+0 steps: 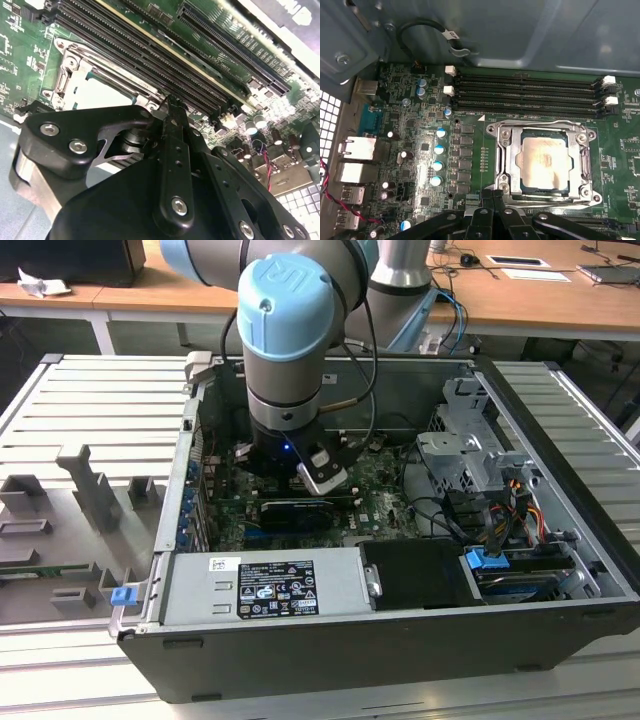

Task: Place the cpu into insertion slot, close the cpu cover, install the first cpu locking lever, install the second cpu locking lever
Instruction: 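Install the second cpu locking lever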

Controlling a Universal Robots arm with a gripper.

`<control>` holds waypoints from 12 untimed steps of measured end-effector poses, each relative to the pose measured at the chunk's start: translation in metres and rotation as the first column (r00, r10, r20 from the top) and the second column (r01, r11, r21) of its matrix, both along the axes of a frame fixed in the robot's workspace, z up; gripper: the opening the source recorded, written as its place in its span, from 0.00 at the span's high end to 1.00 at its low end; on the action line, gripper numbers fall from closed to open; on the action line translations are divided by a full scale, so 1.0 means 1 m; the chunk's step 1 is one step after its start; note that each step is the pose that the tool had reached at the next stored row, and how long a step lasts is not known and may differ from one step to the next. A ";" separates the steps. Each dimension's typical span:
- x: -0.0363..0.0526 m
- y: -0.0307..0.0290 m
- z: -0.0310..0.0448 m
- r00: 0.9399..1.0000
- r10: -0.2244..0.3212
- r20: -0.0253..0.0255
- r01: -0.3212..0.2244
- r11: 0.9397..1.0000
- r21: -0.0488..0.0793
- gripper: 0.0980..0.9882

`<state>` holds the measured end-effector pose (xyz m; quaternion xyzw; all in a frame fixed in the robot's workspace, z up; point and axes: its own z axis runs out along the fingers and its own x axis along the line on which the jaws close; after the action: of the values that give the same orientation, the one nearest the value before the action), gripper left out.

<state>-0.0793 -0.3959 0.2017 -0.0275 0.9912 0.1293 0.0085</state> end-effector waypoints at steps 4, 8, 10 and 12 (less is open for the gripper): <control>0.0000 0.0000 -0.0026 1.000 0.000 0.000 0.000 1.000 0.015 0.99; -0.0003 0.0000 -0.0043 1.000 0.000 0.000 0.000 1.000 0.024 0.99; -0.0010 0.0000 -0.0060 1.000 0.000 0.000 0.000 1.000 0.030 0.99; -0.0012 0.0000 -0.0062 1.000 0.000 0.000 0.000 0.999 0.032 0.99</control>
<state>-0.0805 -0.3959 0.1955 -0.0274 0.9890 0.1453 0.0090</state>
